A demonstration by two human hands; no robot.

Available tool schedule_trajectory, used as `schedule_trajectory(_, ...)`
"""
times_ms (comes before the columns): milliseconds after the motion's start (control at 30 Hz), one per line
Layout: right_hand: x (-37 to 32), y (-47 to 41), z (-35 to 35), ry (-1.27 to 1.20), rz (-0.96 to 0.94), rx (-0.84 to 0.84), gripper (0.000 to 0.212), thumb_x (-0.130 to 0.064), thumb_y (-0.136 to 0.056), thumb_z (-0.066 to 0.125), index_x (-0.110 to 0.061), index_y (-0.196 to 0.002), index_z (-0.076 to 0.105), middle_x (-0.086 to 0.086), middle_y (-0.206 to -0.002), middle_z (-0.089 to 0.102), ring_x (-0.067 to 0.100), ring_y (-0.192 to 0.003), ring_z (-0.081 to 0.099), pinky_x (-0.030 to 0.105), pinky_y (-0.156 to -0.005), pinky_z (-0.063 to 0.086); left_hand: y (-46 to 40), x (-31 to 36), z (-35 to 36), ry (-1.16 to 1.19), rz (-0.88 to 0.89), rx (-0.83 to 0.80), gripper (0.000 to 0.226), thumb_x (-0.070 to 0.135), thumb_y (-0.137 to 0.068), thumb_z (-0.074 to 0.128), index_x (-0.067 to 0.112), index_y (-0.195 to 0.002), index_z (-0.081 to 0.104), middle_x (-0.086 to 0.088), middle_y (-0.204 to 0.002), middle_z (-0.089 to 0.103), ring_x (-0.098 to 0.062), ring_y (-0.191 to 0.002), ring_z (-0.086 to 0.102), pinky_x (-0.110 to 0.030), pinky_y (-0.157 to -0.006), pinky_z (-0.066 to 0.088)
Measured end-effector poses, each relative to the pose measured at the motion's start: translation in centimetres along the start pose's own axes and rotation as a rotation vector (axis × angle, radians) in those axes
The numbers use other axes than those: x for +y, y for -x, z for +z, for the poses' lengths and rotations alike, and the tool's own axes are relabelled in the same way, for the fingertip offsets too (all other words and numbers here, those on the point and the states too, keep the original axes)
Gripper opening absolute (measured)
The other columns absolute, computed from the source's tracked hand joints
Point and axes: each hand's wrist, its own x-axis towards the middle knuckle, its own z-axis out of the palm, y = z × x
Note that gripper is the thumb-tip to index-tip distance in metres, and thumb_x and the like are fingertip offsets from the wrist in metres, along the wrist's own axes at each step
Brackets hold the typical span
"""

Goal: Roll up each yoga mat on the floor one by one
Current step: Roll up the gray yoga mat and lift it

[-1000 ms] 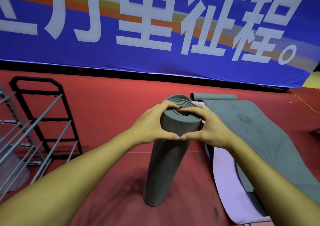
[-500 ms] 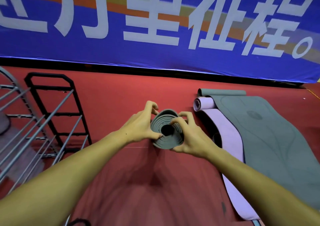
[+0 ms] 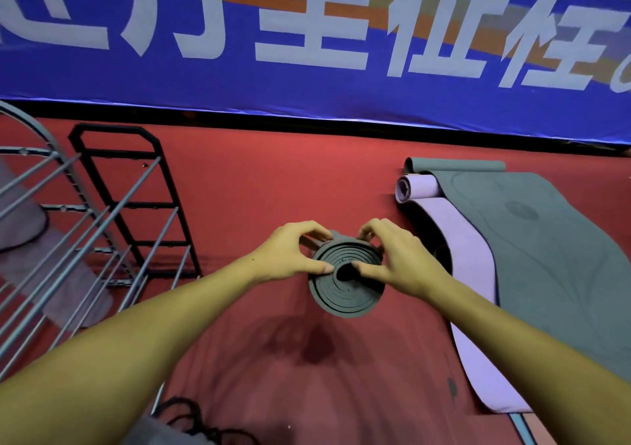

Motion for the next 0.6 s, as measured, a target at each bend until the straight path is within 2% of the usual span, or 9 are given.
schedule_trajectory(67, -0.3, 0.6, 0.5, 0.051, -0.005, -0.042, 0.055, -0.064, -0.075, 0.079, -0.037, -0.114, 0.050, -0.016, -0.111, 0.055, 0.003, -0.080, 0.050, 0.040, -0.078, 0.048, 0.9, -1.0, -0.3, 0.086, -0.105, -0.043, 0.060, 0.046, -0.061, 0.100, 0.028, -0.112, 0.075, 0.010, -0.112, 0.075, -0.012, -0.093, 0.073, -0.042, -0.091, 0.061)
schedule_trajectory(133, -0.6, 1.2, 1.1, 0.097, -0.006, -0.102, 0.068, -0.067, -0.070, 0.076, -0.035, -0.123, 0.051, -0.015, -0.113, 0.056, 0.009, -0.085, 0.057, 0.039, -0.077, 0.047, 2.0, -2.4, -0.5, 0.161, -0.226, -0.170, 0.067, 0.045, -0.055, 0.102, 0.025, -0.113, 0.075, 0.003, -0.114, 0.075, -0.013, -0.083, 0.072, -0.039, -0.079, 0.063)
schedule_trajectory(200, -0.8, 1.8, 2.1, 0.153, -0.028, -0.162, 0.077, -0.070, -0.066, 0.073, -0.031, -0.130, 0.055, -0.013, -0.113, 0.055, 0.016, -0.095, 0.061, 0.037, -0.077, 0.045, 3.2, -4.3, -0.6, 0.099, -0.340, -0.334, 0.080, 0.050, -0.046, 0.102, 0.023, -0.115, 0.074, -0.002, -0.112, 0.076, -0.009, -0.075, 0.068, -0.033, -0.067, 0.057)
schedule_trajectory(267, -1.1, 2.6, 3.5, 0.185, -0.053, -0.212, 0.073, -0.069, -0.066, 0.077, -0.028, -0.124, 0.059, -0.012, -0.110, 0.055, 0.019, -0.097, 0.063, 0.039, -0.078, 0.048, 4.6, -7.2, -0.2, -0.030, -0.422, -0.485, 0.086, 0.063, -0.038, 0.100, 0.023, -0.111, 0.076, -0.001, -0.108, 0.078, -0.006, -0.074, 0.067, -0.031, -0.063, 0.053)
schedule_trajectory(333, -1.5, 3.4, 4.9, 0.175, -0.054, -0.254, 0.074, -0.070, -0.064, 0.078, -0.028, -0.121, 0.058, -0.013, -0.109, 0.056, 0.019, -0.095, 0.063, 0.040, -0.079, 0.050, 6.2, -11.1, 0.8, -0.097, -0.483, -0.548, 0.079, 0.070, -0.037, 0.098, 0.026, -0.100, 0.080, 0.000, -0.100, 0.079, -0.011, -0.080, 0.068, -0.038, -0.066, 0.054)
schedule_trajectory(400, -1.8, 4.1, 6.1, 0.172, -0.056, -0.289, 0.077, -0.074, -0.061, 0.073, -0.029, -0.121, 0.054, -0.013, -0.109, 0.056, 0.020, -0.094, 0.064, 0.041, -0.079, 0.051, 8.3, -15.6, 2.6, -0.098, -0.540, -0.551, 0.063, 0.065, -0.042, 0.099, 0.027, -0.089, 0.082, -0.001, -0.090, 0.080, -0.015, -0.082, 0.070, -0.044, -0.074, 0.056)
schedule_trajectory(500, -1.9, 4.6, 7.3, 0.177, -0.058, -0.305, 0.081, -0.079, -0.059, 0.064, -0.030, -0.123, 0.053, -0.013, -0.109, 0.055, 0.021, -0.093, 0.064, 0.043, -0.079, 0.052, 12.3, -21.7, 6.1, -0.071, -0.622, -0.536, 0.034, 0.041, -0.057, 0.103, 0.024, -0.079, 0.083, -0.003, -0.081, 0.079, -0.010, -0.073, 0.066, -0.035, -0.076, 0.054)
schedule_trajectory(600, -1.9, 4.7, 7.5, 0.166, -0.037, -0.289, 0.081, -0.077, -0.060, 0.067, -0.030, -0.124, 0.052, -0.013, -0.108, 0.054, 0.019, -0.090, 0.063, 0.042, -0.080, 0.051, 16.2, -26.3, 9.7, -0.105, -0.690, -0.544, 0.026, 0.029, -0.060, 0.103, 0.024, -0.075, 0.082, -0.003, -0.079, 0.079, -0.007, -0.069, 0.064, -0.034, -0.073, 0.056)
